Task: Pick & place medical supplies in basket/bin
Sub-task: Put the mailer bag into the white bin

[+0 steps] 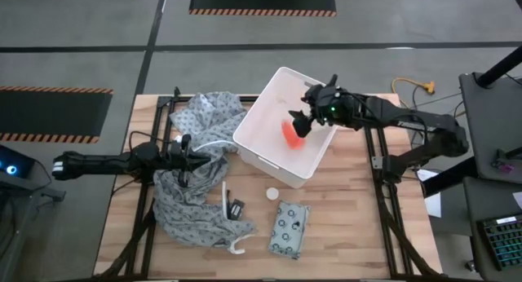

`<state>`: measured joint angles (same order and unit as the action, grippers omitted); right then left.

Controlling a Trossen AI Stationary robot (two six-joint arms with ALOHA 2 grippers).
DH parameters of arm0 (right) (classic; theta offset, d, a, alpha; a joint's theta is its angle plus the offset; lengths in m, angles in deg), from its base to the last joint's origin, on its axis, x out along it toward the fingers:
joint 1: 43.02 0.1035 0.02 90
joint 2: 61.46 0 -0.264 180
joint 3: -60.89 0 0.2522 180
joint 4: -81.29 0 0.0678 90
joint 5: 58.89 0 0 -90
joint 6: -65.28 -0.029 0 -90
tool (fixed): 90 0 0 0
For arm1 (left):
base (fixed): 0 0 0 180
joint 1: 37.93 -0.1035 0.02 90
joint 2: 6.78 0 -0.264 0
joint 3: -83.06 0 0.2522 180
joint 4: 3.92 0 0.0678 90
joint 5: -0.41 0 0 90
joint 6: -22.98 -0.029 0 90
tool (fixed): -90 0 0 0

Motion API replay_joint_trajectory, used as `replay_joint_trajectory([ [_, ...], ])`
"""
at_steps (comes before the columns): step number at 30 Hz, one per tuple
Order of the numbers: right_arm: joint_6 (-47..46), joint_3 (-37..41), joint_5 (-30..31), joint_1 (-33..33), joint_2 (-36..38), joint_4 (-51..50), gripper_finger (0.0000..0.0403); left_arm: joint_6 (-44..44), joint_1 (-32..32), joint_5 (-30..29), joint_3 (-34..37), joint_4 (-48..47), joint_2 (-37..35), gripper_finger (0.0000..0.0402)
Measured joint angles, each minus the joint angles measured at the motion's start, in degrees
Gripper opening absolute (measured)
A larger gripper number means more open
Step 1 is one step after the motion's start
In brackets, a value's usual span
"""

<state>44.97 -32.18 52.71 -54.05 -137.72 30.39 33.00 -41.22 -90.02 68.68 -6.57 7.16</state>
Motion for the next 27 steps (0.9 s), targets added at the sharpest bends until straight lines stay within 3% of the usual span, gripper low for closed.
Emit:
replay_joint_trajectory([
  [3,-0.7,-1.02,-6.98,-0.06,1.37,0.21,0.0339,-0.01,-0.01,0.0,0.0,0.0,0.0,0.0],
  [6,-0.89,-2.91,-20.6,1.11,2.29,1.43,0.0348,-0.02,0.0,0.0,0.0,-0.02,0.02,0.0],
  [8,-2.01,-3.83,-28.46,3.54,2.12,1.76,0.0346,-0.02,-0.02,0.0,0.0,-0.16,0.02,0.0],
  [10,-2.0,-3.94,-32.6,7.65,1.19,2.45,0.0342,-0.02,-0.02,0.0,0.0,-0.2,0.02,0.0],
  [18,4.18,-3.82,-33.22,26.12,-6.47,-1.96,0.0329,-0.02,-0.02,0.0,0.0,-0.48,0.02,0.0],
  [23,3.21,-3.81,-33.19,34.09,-13.34,-8.7,0.0328,-0.02,-0.02,0.0,0.0,-0.75,0.02,0.0],
  [27,7.67,-3.72,-32.05,38.27,-18.66,-14.66,0.0327,-0.02,-0.02,0.0,0.0,-1.19,0.02,0.0],
])
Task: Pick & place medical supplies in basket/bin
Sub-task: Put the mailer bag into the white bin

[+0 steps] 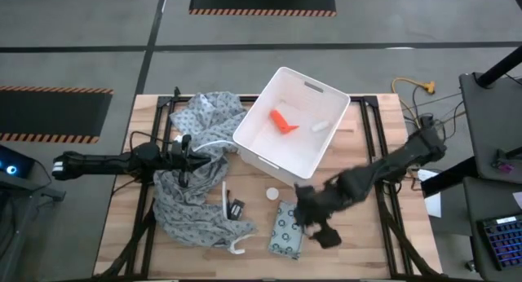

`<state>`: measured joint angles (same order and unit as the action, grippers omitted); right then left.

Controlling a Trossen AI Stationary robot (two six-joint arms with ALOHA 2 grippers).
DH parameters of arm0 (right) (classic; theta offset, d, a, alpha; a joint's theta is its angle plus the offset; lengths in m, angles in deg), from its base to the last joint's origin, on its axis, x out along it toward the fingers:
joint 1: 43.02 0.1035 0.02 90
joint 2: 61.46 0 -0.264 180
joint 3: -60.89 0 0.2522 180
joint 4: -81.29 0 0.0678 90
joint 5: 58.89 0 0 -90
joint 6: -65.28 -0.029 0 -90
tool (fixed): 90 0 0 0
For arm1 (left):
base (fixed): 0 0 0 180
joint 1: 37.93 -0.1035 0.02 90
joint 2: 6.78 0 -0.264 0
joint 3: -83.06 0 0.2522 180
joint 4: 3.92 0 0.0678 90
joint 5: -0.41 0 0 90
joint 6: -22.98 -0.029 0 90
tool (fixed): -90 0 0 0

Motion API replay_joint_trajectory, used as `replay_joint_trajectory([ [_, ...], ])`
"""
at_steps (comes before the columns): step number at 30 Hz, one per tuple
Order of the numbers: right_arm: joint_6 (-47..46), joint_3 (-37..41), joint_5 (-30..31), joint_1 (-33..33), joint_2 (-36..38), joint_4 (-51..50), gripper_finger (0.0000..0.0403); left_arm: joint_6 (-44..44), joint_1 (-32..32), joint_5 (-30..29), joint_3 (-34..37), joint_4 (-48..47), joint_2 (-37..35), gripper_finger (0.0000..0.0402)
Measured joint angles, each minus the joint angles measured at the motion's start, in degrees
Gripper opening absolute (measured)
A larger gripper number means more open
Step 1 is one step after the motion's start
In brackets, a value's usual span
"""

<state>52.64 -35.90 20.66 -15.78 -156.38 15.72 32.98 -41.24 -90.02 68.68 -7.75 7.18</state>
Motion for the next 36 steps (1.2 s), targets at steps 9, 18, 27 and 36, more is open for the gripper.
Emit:
replay_joint_trajectory([
  [9,12.86,0.0,9.38,3.2,-9.83,-0.57,0.0327,0.0,0.0,0.0,0.0,-0.41,0.0,0.0],
  [18,16.43,0.0,9.16,3.26,-15.15,-0.02,0.0327,0.01,0.02,0.0,0.0,-0.41,0.0,0.0],
  [27,17.16,0.2,9.16,4.07,-18.52,0.39,0.0326,0.0,0.02,0.0,0.0,-0.8,0.0,0.0],
  [36,17.14,0.87,10.95,5.29,-18.38,1.29,0.0318,0.02,0.02,0.0,0.0,-1.46,0.37,0.0],
])
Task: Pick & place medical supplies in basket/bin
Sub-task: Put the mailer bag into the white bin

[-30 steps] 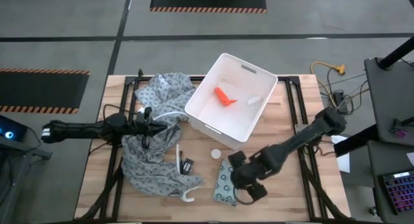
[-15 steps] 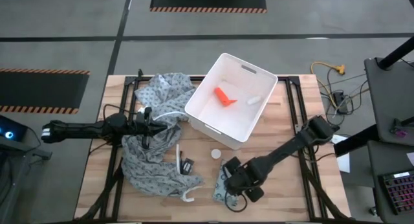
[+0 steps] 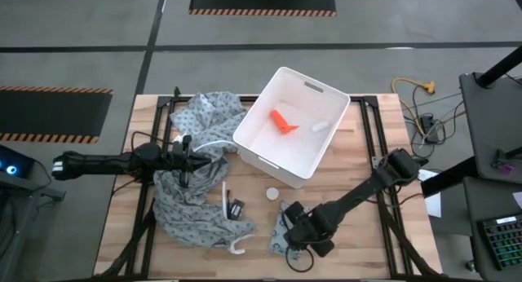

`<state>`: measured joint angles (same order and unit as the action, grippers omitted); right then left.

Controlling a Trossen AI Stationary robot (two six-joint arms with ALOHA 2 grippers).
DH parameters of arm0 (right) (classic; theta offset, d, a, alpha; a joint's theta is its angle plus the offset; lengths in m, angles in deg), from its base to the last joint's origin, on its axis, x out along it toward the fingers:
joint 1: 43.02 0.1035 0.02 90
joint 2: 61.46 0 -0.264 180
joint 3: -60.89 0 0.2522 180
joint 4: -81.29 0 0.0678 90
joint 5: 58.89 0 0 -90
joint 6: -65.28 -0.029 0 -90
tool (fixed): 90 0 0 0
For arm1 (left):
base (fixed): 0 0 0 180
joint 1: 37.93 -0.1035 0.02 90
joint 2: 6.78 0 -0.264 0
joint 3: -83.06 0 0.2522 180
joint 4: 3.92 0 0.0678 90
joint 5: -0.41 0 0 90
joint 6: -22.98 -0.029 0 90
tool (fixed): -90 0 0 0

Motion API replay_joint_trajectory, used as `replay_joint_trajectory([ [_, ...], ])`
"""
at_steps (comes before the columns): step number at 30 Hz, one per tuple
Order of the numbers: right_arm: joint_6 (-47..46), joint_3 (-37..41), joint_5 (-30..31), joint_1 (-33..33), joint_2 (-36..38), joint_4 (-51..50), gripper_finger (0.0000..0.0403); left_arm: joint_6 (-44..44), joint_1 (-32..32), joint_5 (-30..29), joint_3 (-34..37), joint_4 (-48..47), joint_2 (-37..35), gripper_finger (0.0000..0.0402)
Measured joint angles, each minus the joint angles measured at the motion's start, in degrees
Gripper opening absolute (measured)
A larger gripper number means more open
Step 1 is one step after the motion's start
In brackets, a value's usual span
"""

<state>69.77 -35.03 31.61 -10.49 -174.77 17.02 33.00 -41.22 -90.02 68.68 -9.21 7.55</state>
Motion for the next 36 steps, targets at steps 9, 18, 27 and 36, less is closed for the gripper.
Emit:
replay_joint_trajectory([
  [9,-2.18,0.36,1.6,-0.04,-1.35,0.51,0.0173,0.0,-0.02,0.0,0.0,-0.13,0.37,0.0],
  [18,-7.0,0.68,-0.39,-0.55,3.99,-1.53,0.0018,0.0,-0.02,0.0,0.0,-0.11,0.35,0.0],
  [27,-8.77,-4.83,-9.72,-4.31,13.41,1.61,0.0008,0.0,0.0,0.0,0.0,-0.11,0.7,0.0],
  [36,-8.39,-13.29,-0.63,-13.06,23.0,6.77,0.0008,0.0,0.0,0.0,0.0,-0.11,0.75,0.0],
])
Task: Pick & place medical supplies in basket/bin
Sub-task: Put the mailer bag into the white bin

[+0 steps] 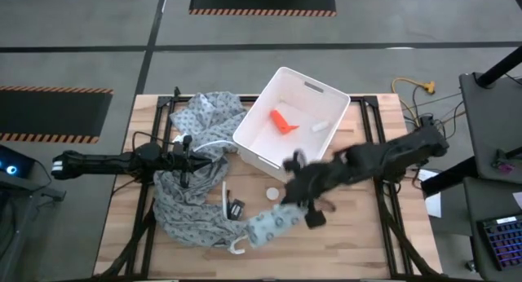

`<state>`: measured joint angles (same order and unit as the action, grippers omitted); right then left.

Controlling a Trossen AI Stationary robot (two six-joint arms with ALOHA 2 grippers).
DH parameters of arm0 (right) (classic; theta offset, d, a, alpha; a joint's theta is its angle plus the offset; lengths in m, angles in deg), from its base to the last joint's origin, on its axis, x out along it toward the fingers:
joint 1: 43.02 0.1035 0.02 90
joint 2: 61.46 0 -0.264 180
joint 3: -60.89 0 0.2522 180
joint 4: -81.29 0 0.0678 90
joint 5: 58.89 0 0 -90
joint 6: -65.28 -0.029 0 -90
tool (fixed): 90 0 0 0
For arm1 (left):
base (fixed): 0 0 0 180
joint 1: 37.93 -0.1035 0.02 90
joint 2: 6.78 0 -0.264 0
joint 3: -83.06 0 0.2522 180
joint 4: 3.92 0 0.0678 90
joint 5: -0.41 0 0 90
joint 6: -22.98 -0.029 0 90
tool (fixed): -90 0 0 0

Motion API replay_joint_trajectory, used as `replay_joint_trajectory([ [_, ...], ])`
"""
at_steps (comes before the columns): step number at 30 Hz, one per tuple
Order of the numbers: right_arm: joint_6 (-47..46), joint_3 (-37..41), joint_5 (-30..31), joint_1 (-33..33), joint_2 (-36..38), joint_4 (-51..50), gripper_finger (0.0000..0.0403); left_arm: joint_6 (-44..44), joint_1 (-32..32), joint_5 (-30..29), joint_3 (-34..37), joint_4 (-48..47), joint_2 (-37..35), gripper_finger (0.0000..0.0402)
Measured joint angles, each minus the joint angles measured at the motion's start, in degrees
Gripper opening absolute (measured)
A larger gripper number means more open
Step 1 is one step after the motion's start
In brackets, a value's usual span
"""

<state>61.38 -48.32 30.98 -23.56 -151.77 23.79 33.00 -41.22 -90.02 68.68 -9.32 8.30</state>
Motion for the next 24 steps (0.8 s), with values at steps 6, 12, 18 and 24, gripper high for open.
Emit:
replay_joint_trajectory([
  [6,3.31,-3.23,7.81,-8.13,5.0,-0.64,0.0008,0.0,-0.02,0.0,0.0,-0.01,0.01,0.0],
  [12,-0.27,-3.8,6.97,-12.25,6.67,-0.9,0.0008,0.0,0.0,0.0,0.0,0.0,0.01,0.0],
  [18,0.72,-3.26,-4.26,-9.53,3.05,-1.0,0.0043,0.0,-0.02,0.0,0.0,-0.01,0.01,0.0],
  [24,6.07,-2.24,-4.62,-2.12,-4.58,-4.25,0.0149,0.0,-0.01,0.0,0.0,-0.01,0.01,0.0],
])
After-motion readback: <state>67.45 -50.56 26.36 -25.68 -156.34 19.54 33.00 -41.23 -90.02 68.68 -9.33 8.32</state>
